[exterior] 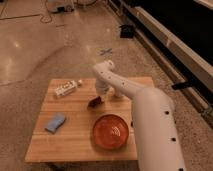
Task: Drag the pepper across the table
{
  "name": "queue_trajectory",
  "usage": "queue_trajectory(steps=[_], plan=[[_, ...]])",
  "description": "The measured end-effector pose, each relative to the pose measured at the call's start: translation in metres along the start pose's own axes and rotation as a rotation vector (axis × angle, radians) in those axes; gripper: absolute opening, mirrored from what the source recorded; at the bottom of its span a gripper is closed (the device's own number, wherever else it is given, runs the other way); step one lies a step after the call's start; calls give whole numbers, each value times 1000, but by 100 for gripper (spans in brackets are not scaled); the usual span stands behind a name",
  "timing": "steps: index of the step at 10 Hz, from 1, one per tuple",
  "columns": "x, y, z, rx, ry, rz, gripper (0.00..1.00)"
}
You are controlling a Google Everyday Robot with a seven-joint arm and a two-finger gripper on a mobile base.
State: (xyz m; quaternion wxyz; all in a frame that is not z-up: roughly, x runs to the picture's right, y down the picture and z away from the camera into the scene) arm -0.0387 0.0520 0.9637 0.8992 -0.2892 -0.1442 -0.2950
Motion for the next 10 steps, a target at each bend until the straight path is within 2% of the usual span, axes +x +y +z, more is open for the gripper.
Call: queue_trajectory(steps=[2, 6, 10], plan=[[-1, -1, -3, 2, -1, 4, 27], [19, 13, -6, 14, 7, 18, 27], [1, -1, -13, 25, 3, 30, 27]])
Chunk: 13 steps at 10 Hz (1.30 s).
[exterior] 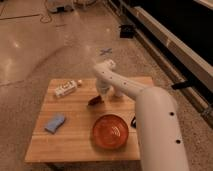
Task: Drag the pepper across the table
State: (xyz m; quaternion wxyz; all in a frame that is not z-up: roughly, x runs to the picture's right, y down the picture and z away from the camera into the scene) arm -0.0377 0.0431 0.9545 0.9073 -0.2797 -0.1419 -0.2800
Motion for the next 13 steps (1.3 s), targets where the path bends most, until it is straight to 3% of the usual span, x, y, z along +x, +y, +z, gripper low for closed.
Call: queue_trajectory(steps=[4, 7, 10, 13], plan=[[30, 24, -2, 6, 13, 3, 27], [19, 18, 2, 13, 7, 9, 27], [32, 29, -6, 20, 18, 16, 27], [28, 36, -3, 31, 4, 31, 27]])
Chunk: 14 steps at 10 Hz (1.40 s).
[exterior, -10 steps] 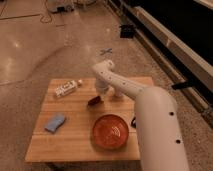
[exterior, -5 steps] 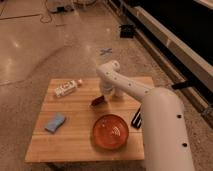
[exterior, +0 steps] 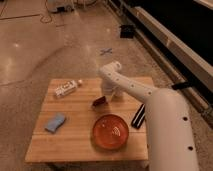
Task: Drag the pepper across the table
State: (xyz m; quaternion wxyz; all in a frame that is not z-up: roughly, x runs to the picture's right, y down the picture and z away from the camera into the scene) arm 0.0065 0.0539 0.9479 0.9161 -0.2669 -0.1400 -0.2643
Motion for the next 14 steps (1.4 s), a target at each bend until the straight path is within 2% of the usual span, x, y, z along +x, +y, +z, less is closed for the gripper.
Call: queue_trajectory(steps=[2, 3, 5, 6, 8, 9, 11, 14], plan=[[-5, -6, 0, 8, 2, 2, 32], [2, -1, -1, 14, 8, 21, 26], [9, 7, -1, 7, 5, 9, 25], [13, 13, 2, 2, 7, 12, 27], [4, 9, 1, 8, 16, 17, 45], [7, 10, 2, 13, 25, 19, 46], [6, 16, -7, 14, 13, 14, 46], [12, 13, -9, 28, 10, 15, 46]])
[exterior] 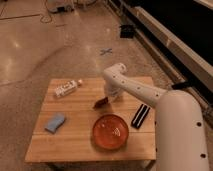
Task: Drag the pepper across the table
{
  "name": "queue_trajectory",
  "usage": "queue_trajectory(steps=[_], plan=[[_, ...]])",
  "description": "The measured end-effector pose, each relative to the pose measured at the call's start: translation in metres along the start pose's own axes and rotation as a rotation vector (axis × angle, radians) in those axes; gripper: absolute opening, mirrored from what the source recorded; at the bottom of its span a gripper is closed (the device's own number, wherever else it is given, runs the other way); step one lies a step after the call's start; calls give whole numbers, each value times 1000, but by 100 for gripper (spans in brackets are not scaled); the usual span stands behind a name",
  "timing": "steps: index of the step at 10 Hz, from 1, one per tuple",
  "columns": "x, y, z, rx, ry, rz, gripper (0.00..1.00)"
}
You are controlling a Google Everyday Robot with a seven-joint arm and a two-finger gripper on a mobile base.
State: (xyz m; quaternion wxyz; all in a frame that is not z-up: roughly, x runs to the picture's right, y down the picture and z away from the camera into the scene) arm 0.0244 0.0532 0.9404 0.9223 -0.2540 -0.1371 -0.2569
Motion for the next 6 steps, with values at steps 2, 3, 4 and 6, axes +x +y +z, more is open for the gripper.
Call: queue_trajectory(steps=[2, 3, 4, 6], plan=[[-2, 7, 7, -9, 3, -3, 46], [-4, 1, 6, -4, 4, -5, 46], [1, -4, 5, -4, -1, -3, 46], [8, -8, 4, 0, 12, -24, 46]])
